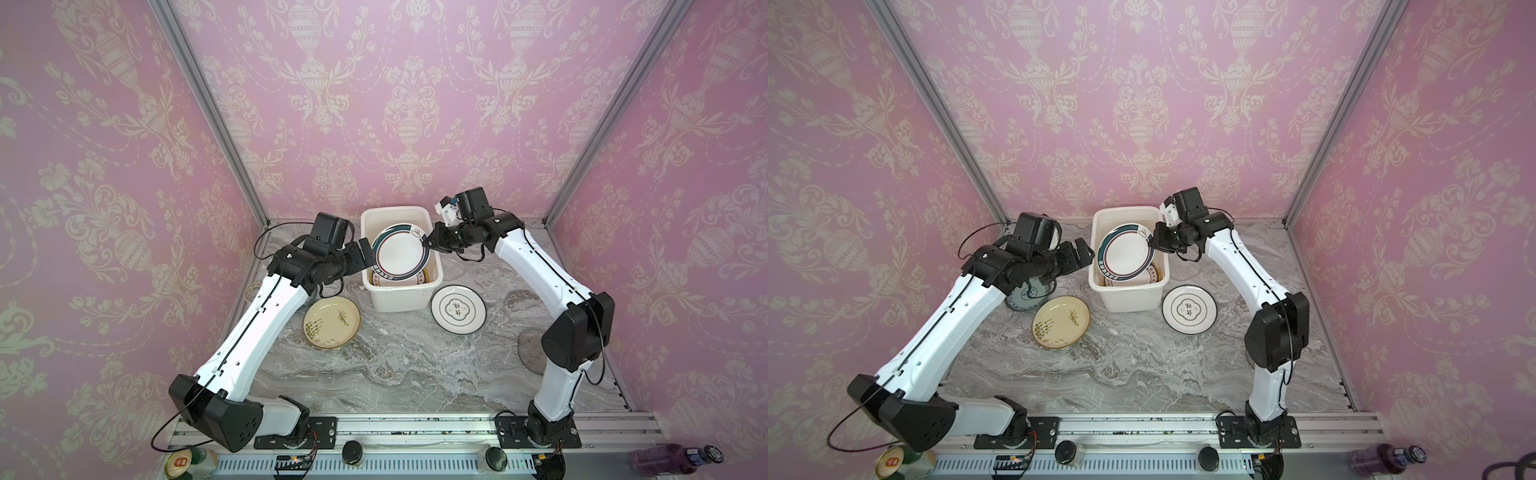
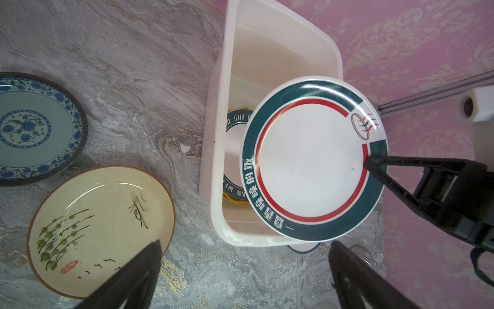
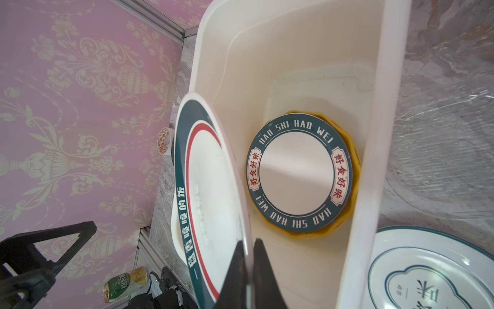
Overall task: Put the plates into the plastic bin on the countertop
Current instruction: 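Lower the plate onto the HAO SHI HAO WEI plate, open the right gripper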
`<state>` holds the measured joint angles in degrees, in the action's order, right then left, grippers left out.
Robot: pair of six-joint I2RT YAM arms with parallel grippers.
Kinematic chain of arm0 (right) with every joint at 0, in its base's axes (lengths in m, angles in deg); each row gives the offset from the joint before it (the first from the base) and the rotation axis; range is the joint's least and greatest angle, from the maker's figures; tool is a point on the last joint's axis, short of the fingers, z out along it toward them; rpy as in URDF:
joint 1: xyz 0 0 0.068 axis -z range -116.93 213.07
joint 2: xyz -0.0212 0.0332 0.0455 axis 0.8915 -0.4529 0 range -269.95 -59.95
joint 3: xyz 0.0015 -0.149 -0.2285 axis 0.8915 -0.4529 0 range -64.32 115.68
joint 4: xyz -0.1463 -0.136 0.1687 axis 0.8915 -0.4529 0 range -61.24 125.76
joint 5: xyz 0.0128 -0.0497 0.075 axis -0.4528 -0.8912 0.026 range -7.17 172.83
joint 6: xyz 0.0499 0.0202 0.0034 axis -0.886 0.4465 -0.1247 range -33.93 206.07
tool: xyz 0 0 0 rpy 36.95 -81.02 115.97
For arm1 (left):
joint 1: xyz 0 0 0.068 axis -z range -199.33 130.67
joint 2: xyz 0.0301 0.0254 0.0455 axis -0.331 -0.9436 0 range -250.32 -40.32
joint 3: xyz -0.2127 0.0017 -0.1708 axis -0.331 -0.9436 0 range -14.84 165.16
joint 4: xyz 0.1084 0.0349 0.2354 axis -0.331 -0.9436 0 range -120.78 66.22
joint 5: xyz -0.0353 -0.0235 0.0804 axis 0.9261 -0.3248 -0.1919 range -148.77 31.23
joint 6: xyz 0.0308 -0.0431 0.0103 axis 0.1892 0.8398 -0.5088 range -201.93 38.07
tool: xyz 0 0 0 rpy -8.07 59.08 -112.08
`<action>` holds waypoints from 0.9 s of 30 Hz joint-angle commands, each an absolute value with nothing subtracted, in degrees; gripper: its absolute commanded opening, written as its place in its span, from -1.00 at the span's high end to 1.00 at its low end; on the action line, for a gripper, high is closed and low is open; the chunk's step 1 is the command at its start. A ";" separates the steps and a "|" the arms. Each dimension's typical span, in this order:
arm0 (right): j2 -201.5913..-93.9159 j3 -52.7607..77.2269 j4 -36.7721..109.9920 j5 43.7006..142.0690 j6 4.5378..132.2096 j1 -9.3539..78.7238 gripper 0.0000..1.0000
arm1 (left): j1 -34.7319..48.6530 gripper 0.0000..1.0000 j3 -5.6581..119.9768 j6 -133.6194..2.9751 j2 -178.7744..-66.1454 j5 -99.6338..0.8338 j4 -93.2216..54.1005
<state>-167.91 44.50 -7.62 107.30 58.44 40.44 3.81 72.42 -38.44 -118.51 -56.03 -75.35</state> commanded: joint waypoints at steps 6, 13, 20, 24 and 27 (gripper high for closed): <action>-175.77 55.34 -16.23 103.97 67.79 38.36 1.00 | 2.38 -0.99 70.85 -35.26 -119.06 -51.95 -73.17; -178.55 55.61 -18.90 102.89 71.95 37.84 1.00 | 1.96 -0.99 70.93 -36.04 -119.75 -51.74 -73.61; -180.91 55.12 -19.61 102.89 74.16 37.27 1.00 | 1.92 -0.99 70.85 -36.31 -120.37 -51.63 -73.79; -182.10 54.86 -19.19 102.95 74.30 37.19 1.00 | 1.90 -0.99 70.89 -36.31 -120.65 -51.39 -73.67; -182.87 54.77 -18.78 103.05 74.12 37.20 1.00 | 1.84 -0.99 70.98 -36.31 -120.99 -51.39 -73.68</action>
<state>-181.73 53.61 -17.49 102.25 72.82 37.83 2.21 71.46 -36.32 -120.54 -52.57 -73.93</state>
